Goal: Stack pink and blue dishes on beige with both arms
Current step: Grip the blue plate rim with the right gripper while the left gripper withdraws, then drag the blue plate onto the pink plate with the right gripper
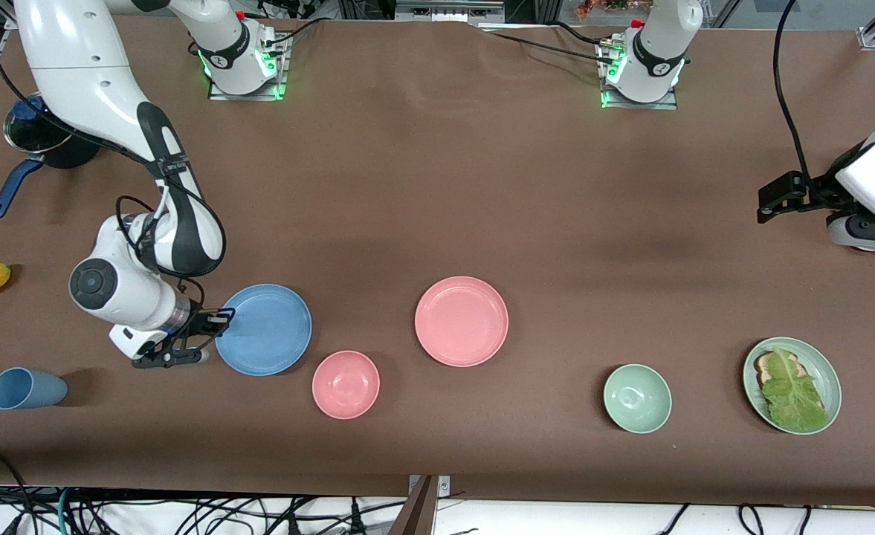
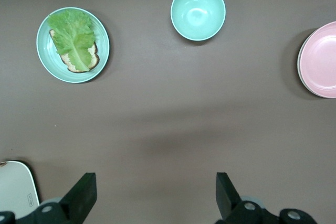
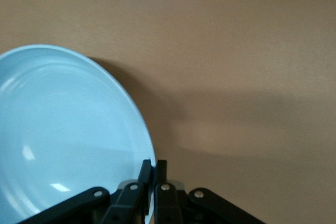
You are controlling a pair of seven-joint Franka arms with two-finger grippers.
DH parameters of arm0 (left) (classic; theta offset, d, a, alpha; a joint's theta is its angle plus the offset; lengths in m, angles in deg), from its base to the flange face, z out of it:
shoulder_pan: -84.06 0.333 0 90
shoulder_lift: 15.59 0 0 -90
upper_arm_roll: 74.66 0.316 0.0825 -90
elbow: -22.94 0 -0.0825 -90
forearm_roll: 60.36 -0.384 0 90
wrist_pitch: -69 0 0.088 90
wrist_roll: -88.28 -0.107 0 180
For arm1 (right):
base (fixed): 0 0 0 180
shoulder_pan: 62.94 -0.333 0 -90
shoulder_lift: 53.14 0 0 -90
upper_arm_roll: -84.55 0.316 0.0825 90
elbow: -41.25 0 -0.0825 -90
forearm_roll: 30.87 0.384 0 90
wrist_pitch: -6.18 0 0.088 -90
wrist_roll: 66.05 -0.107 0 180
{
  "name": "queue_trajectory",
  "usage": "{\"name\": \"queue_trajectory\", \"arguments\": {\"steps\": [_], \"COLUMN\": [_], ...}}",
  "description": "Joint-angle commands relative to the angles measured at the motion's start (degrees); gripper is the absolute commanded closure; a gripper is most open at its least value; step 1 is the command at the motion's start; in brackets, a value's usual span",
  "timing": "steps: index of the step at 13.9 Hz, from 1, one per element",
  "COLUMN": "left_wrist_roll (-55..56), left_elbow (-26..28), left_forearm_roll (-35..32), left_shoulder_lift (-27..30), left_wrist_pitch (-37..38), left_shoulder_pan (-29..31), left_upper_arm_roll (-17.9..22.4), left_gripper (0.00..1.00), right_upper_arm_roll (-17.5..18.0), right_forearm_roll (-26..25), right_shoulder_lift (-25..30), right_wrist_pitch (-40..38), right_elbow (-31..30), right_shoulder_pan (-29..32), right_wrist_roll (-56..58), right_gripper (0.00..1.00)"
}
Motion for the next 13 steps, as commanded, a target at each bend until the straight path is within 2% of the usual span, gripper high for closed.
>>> {"name": "queue_trajectory", "arguments": {"steps": [1, 5, 7, 9, 13], "left_wrist_roll": [-0.09, 0.0, 0.08, 0.08, 0.26], "left_elbow": [0.53, 0.35, 0.35, 0.35, 0.35], "left_forearm_roll": [-0.36, 2.69, 7.09, 6.67, 6.4], "left_shoulder_lift": [1.61, 3.11, 3.11, 3.11, 2.93], "left_wrist_pitch": [0.61, 2.02, 2.02, 2.02, 2.2], "left_shoulder_pan": [0.23, 0.15, 0.41, 0.32, -0.03], "left_upper_arm_roll": [0.11, 0.02, 2.73, 3.36, 3.27], "left_gripper": [0.0, 0.0, 0.0, 0.0, 0.0], "right_upper_arm_roll": [1.91, 5.78, 8.07, 8.25, 8.17], "right_forearm_roll": [0.75, 0.83, 0.66, 0.39, 0.13], "right_shoulder_lift": [0.78, 2.01, 2.01, 1.49, -1.49], "right_wrist_pitch": [-10.71, -17.49, -18.12, -16.99, -8.83], "right_elbow": [7.68, 12.61, 13.33, 13.42, 13.33], "right_shoulder_pan": [-0.02, -0.72, -2.82, -7.73, -16.78], "right_wrist_roll": [0.2, -4.27, -12.33, -21.3, -37.56], "right_gripper": [1.0, 1.0, 1.0, 1.0, 1.0]}}
